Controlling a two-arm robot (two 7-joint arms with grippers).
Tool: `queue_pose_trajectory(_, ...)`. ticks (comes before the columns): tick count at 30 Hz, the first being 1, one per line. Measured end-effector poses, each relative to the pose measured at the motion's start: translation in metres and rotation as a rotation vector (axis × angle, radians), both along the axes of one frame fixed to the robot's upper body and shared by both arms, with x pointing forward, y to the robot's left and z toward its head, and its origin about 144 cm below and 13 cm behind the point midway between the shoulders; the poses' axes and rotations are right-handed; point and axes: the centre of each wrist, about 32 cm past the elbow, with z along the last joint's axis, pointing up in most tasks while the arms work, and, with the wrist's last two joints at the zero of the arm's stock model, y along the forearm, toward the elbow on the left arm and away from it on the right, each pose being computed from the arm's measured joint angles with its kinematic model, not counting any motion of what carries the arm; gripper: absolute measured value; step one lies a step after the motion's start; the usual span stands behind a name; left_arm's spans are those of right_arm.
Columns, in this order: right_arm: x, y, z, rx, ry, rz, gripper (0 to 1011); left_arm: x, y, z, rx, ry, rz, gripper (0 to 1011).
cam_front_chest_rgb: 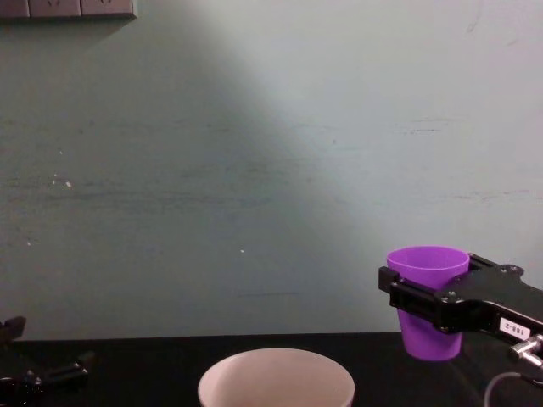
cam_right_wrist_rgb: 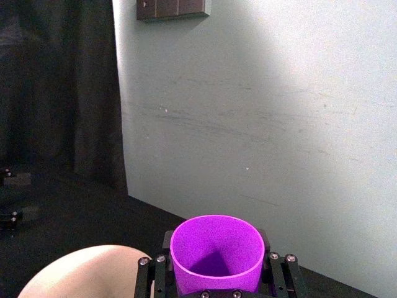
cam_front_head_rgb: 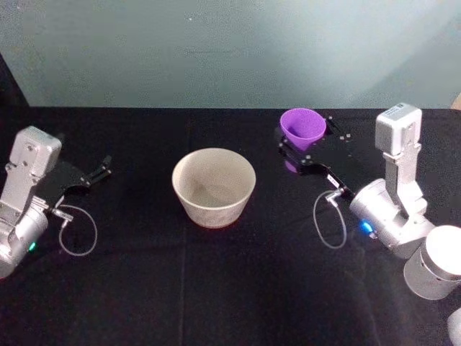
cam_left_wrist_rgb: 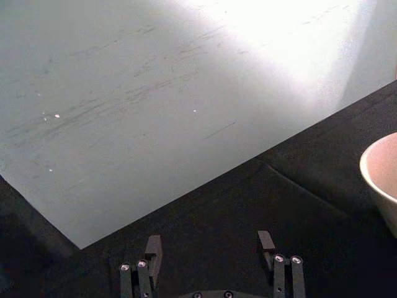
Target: Pick up the cup and pour the mung beans from the cup into the bowl.
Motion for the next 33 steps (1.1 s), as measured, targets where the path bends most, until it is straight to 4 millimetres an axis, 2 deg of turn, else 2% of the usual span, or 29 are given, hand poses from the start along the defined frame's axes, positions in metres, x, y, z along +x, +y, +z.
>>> queue_pose_trajectory(33,0.001,0.0005,0.0002,-0.002,0.005,0.005,754,0.0,0.0,0.0,0.0,0.0,0.0,1000)
